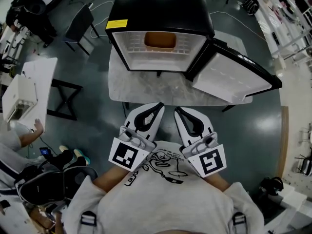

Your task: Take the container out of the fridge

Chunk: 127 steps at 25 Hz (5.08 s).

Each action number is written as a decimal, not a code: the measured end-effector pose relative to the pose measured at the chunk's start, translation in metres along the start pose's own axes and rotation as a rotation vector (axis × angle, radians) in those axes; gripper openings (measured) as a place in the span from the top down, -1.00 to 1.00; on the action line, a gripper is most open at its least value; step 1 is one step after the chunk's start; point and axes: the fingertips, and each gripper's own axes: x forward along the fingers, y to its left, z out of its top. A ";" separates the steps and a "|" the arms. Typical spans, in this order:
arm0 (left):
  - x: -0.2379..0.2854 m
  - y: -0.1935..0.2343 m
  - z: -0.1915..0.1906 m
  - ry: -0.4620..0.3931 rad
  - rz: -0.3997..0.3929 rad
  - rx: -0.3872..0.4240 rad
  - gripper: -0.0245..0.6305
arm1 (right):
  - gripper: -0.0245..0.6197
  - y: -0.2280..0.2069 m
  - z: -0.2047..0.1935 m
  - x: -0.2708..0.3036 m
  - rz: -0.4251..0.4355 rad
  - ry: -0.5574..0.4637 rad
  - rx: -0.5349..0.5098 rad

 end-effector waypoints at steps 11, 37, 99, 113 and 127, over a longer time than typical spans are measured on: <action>0.026 0.067 0.008 -0.006 -0.020 -0.007 0.88 | 0.82 -0.016 0.004 0.072 -0.003 -0.001 -0.009; 0.070 0.172 0.000 0.010 -0.029 -0.033 0.88 | 0.82 -0.053 -0.007 0.178 -0.026 0.033 -0.011; 0.155 0.224 -0.078 0.216 0.046 -0.046 0.79 | 0.81 -0.158 -0.090 0.211 -0.029 0.199 -0.026; 0.167 0.244 -0.109 0.272 0.068 -0.089 0.73 | 0.75 -0.180 -0.127 0.217 -0.079 0.293 0.023; 0.180 0.274 -0.146 0.328 0.118 -0.130 0.71 | 0.66 -0.200 -0.163 0.232 -0.112 0.354 0.029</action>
